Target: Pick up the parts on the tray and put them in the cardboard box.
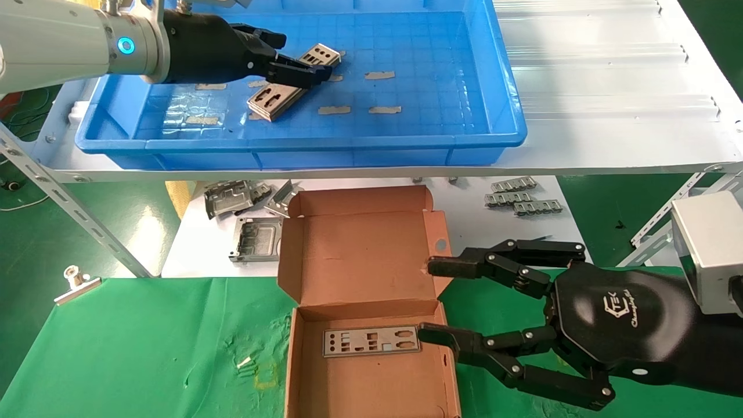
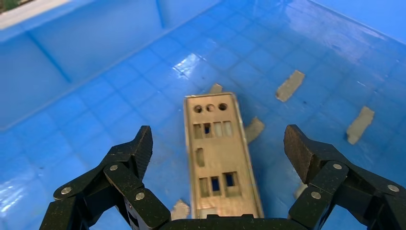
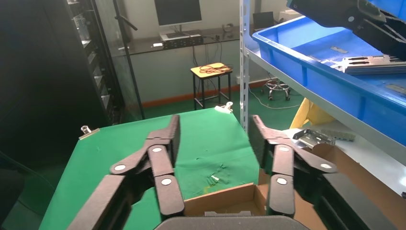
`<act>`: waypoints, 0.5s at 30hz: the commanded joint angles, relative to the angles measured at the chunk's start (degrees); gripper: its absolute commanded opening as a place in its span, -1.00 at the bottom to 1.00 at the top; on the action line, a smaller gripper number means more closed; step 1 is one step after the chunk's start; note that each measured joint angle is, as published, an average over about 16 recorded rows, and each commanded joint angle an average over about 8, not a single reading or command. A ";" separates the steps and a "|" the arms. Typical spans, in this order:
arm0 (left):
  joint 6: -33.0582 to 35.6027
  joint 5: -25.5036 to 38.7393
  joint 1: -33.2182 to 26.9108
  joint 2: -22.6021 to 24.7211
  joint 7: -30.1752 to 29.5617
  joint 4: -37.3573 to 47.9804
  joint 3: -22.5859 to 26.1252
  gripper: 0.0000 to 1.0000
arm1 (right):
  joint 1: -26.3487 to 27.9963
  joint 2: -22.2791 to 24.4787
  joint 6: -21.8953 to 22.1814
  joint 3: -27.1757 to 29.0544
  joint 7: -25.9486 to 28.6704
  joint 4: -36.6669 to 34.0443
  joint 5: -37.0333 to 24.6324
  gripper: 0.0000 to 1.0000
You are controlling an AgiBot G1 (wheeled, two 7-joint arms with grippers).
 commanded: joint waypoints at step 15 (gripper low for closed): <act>-2.17 0.04 0.04 1.09 -0.64 1.71 0.10 -1.00 | 0.00 0.00 0.00 0.00 0.00 0.00 0.00 1.00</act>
